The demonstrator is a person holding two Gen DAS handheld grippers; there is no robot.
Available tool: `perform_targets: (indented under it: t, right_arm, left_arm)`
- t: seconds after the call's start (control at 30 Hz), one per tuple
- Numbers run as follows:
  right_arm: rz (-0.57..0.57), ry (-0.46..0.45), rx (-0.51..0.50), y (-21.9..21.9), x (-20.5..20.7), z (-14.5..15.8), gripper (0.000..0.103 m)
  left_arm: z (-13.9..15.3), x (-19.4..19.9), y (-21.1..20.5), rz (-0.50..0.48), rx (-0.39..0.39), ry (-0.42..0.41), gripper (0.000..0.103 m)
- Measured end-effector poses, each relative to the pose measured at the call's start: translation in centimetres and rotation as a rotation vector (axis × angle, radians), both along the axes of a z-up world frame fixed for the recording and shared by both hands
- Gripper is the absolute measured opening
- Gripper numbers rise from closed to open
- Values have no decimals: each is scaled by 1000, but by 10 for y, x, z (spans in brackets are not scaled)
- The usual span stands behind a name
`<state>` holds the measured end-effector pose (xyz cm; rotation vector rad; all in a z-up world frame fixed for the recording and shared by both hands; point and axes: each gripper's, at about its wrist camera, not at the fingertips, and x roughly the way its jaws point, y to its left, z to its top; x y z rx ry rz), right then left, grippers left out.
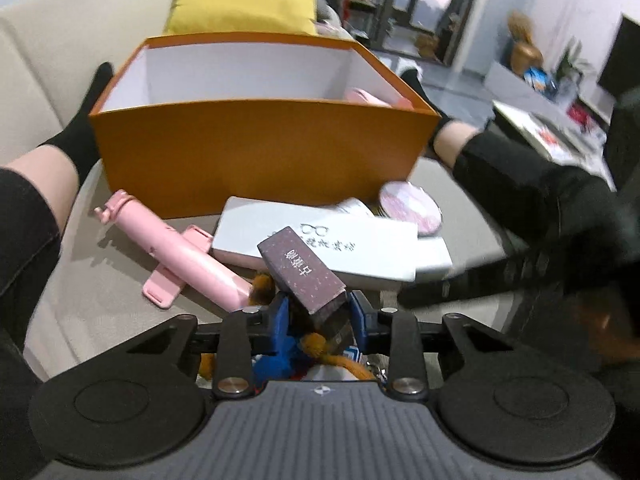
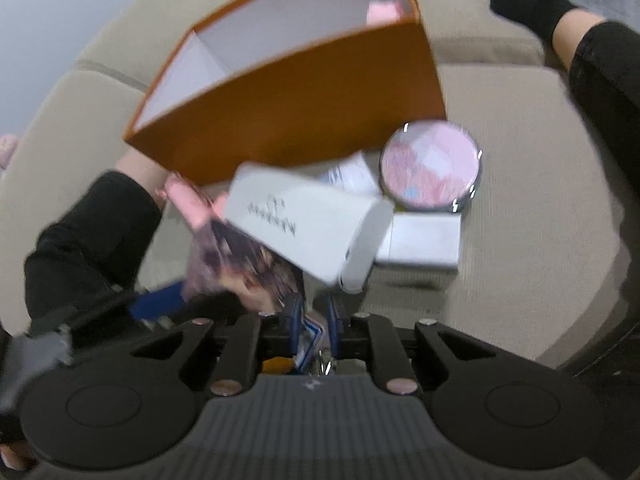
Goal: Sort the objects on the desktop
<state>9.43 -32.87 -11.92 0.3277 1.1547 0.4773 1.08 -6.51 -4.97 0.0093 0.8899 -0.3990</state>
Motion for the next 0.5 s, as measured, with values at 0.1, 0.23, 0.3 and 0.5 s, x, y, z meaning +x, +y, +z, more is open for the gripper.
perform_targets:
  t: [0.1,0.23,0.3,0.5]
  right_arm:
    - [38,-8,7,14,2,-7,14]
    - [83,-46,11,33,7,-11,14]
    - [92,-50,11,40,10,-13,14]
    - [104,17,32,46,14,-28,7]
  left_arm:
    - [2,4,11,57,-36,-3,34]
    - [2,14,23,132,-84,13,34]
    - [0,17,24,153,-82,21,35]
    - [-14,24,19,172,-34,81,34]
